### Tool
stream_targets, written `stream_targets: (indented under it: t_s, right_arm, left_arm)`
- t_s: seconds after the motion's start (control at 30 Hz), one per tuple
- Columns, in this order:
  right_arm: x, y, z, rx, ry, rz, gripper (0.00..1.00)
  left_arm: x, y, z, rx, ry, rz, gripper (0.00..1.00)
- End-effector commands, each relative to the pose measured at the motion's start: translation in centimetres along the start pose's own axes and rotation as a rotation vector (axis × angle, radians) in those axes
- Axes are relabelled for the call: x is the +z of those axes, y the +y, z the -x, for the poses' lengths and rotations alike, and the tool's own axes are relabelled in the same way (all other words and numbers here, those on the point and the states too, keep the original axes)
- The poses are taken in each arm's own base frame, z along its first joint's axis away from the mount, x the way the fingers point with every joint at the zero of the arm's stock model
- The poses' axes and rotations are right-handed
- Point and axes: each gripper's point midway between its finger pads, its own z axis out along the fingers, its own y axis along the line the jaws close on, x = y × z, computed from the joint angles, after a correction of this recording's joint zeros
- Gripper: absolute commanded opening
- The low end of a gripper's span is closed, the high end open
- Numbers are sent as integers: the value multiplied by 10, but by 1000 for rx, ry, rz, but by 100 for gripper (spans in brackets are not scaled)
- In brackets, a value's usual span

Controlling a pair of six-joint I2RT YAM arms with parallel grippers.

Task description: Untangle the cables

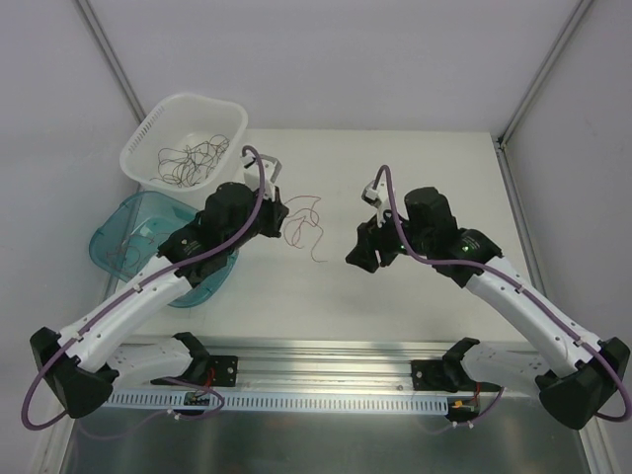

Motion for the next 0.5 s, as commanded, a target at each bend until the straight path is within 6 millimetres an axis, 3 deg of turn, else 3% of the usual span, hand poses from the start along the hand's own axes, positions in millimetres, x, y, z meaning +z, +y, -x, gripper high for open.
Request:
stream_targets:
  t_s: [0.0,0.23,0.27,0.37,0.47]
  right_arm:
    - [-12,7,13,-14,-61,3,61]
    - [-24,1,14,-36,-71,-56,89]
    - [-24,0,14,-37,-73,-60,94]
    - [-26,-2,12,-37,-75,-72,100]
    - [-28,-2,11,-41,-74,-77,100]
  left_arm:
    - [-25,62,7,57,13,268,0]
    - [-84,147,9,-24,15,559,0]
    - [-94,165,5,-52,19,619,0]
    - [-112,191,-12,-102,45,719,0]
    - [-130,222,-35,-167,86,844,0]
